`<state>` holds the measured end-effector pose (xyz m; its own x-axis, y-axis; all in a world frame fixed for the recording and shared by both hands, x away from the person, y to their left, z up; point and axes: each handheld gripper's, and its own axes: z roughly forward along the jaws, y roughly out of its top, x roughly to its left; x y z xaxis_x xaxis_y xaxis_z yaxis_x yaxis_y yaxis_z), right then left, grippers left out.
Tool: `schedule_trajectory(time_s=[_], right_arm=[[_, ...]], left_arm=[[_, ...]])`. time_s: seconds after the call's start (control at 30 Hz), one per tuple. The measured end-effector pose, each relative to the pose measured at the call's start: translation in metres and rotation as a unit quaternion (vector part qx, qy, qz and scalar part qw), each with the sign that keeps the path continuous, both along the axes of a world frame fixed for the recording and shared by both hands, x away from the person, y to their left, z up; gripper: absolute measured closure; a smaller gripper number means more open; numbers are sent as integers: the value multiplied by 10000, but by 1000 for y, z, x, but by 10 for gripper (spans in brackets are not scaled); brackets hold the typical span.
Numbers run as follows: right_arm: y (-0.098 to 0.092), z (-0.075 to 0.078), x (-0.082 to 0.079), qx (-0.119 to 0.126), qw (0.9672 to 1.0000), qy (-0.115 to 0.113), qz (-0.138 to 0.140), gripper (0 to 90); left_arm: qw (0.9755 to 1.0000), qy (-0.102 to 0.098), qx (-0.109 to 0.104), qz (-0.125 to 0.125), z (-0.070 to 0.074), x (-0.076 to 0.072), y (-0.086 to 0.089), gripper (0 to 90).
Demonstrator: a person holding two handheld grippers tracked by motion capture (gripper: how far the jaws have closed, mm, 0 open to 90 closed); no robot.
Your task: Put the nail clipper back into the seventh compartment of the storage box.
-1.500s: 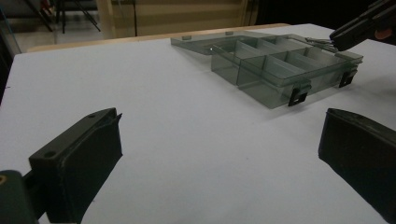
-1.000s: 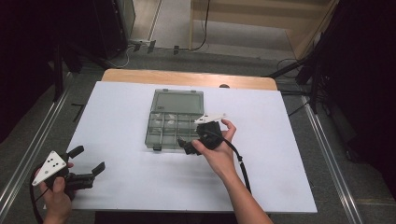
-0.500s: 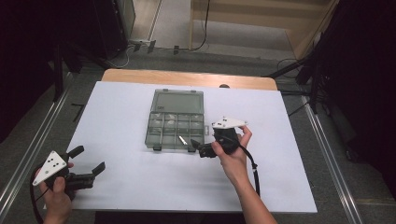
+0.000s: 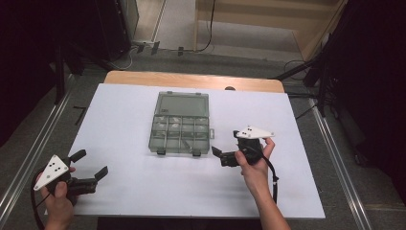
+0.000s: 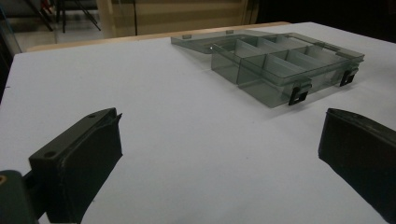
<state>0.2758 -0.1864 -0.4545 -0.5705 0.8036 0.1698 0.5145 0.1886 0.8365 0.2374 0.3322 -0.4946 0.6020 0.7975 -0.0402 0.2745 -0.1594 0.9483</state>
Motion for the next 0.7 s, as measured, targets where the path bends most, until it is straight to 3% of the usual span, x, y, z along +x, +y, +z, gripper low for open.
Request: schedule_trajectory(time_s=[0.7], right_arm=[[-49, -12, -29, 80, 9991, -142, -389, 0]], left_arm=[[10000, -1, 1, 23, 0, 0, 0, 0]])
